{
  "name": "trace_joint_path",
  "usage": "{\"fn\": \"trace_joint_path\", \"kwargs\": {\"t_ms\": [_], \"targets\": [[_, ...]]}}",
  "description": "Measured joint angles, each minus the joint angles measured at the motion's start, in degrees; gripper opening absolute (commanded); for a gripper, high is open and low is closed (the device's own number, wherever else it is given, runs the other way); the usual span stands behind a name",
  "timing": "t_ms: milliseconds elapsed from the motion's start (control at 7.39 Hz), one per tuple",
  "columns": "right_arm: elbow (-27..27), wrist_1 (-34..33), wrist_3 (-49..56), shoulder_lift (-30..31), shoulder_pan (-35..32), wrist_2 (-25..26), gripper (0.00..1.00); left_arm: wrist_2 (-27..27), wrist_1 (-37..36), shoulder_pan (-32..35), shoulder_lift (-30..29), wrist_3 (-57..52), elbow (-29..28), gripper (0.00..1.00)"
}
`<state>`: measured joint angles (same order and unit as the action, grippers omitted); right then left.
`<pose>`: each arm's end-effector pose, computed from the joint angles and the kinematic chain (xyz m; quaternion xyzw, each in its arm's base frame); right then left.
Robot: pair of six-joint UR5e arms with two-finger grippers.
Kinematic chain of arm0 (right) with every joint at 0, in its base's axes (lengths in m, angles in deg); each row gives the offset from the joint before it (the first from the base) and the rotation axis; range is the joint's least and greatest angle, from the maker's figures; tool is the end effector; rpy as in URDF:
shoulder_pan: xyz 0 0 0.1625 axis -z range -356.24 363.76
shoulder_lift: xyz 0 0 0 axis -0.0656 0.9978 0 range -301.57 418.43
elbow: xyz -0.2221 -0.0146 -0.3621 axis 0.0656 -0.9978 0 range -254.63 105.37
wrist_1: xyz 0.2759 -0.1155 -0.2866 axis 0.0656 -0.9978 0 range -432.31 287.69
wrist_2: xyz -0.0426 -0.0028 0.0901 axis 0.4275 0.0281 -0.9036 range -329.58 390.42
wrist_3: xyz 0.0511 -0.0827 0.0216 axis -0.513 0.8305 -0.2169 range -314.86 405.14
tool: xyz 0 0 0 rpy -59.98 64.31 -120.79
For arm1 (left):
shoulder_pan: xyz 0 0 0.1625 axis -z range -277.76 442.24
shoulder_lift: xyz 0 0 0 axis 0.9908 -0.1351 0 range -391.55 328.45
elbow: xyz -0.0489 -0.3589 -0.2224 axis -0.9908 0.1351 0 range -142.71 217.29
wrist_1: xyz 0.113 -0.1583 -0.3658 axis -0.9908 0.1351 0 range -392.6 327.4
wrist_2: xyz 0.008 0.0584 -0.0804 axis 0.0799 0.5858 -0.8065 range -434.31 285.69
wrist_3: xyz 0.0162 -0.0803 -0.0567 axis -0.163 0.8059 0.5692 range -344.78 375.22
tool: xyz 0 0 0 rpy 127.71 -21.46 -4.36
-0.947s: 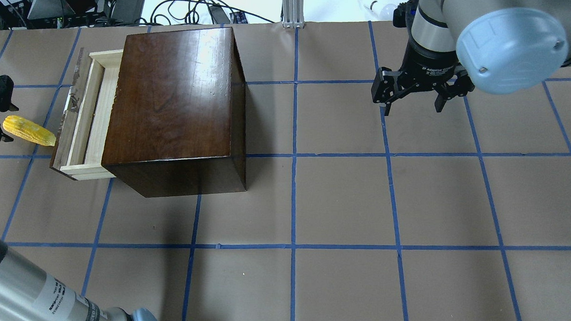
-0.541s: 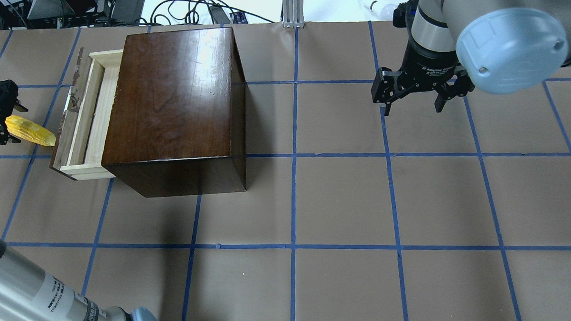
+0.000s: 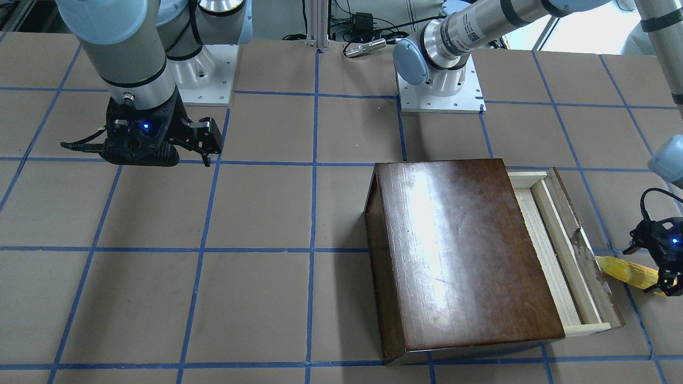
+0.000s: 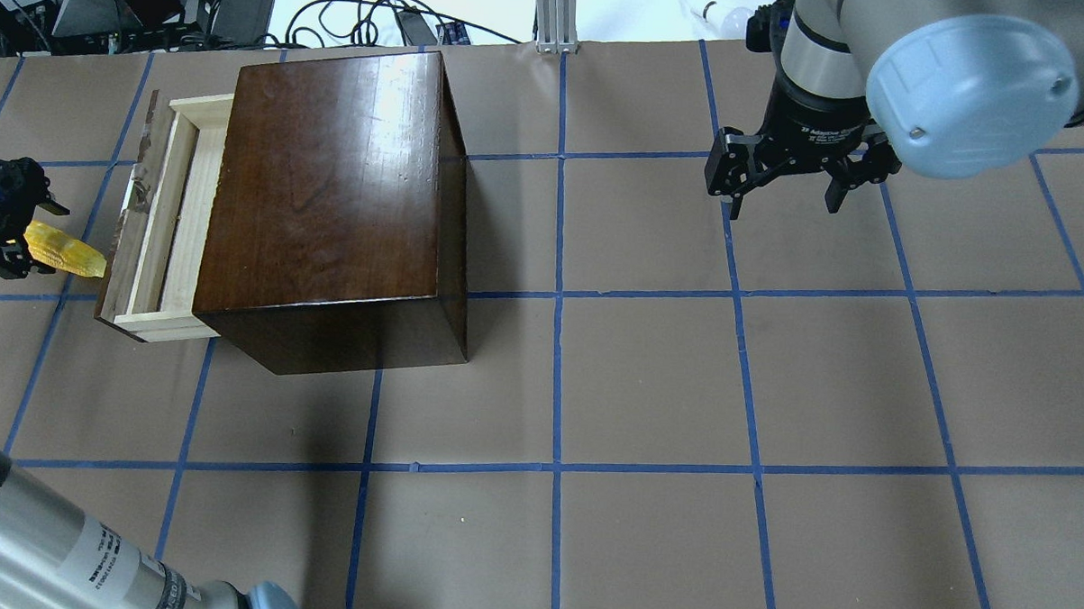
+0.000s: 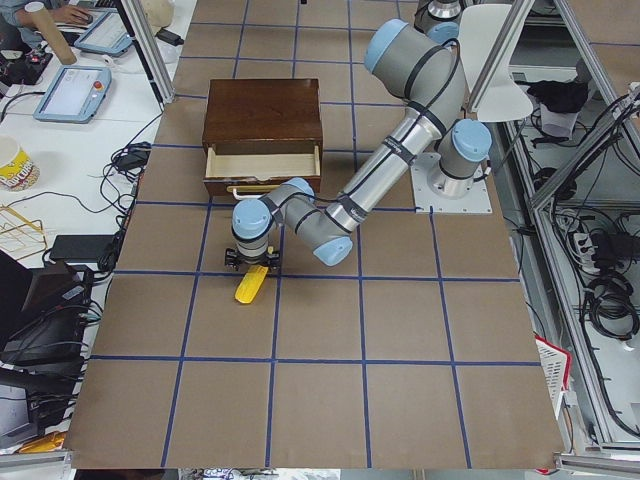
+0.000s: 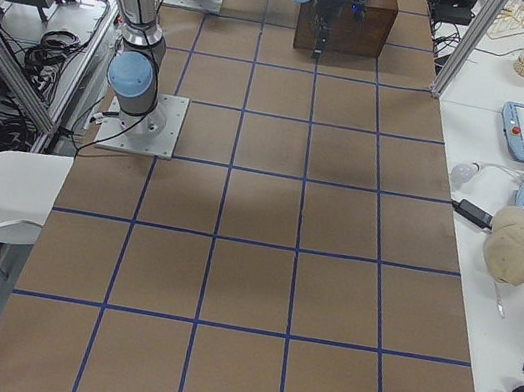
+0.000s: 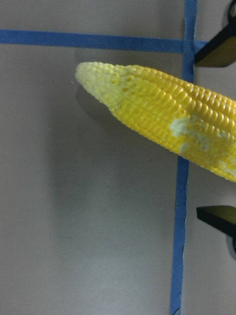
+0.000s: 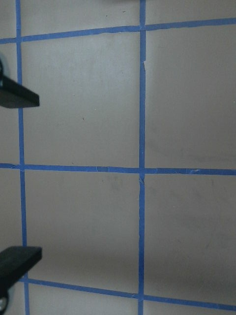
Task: Open drawer and put corn inside
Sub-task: 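Lower the left gripper and grasp the yellow corn cob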
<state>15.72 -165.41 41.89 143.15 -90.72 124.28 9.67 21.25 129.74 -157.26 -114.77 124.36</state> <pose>0.1672 -0.5131 0.4437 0.0114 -0.9991 -0.0197 0.0351 0.3555 -0.6009 0.2022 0.6913 0.7201 -0.0543 0.0259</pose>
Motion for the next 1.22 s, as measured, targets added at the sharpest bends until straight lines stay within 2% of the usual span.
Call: {"fn": "trace_joint_path", "kwargs": {"t_ms": [271, 406, 676, 812, 947, 1218], "targets": [[0.0, 0.0, 0.0, 0.0, 0.0, 0.0, 1.0, 0.0, 0.0, -0.9, -0.2, 0.4, 0.0, 1.0], [0.0, 0.0, 0.0, 0.0, 0.0, 0.0, 1.0, 0.0, 0.0, -1.0, -0.6, 0.4, -0.2, 0.69], [0.0, 0.0, 0.0, 0.0, 0.0, 0.0, 1.0, -0.2, -0.4, -1.1, -1.7, 0.7, -1.0, 0.33], [0.0, 0.0, 0.0, 0.0, 0.0, 0.0, 1.0, -0.4, -0.6, -1.1, -2.2, 0.9, -1.2, 0.07], [0.0, 0.0, 0.0, 0.0, 0.0, 0.0, 1.0, -0.6, -0.9, -1.1, -2.5, 1.2, -1.2, 0.0], [0.0, 0.0, 0.0, 0.0, 0.0, 0.0, 1.0, -0.8, -1.2, -1.1, -2.6, 2.2, -1.1, 0.0]]}}
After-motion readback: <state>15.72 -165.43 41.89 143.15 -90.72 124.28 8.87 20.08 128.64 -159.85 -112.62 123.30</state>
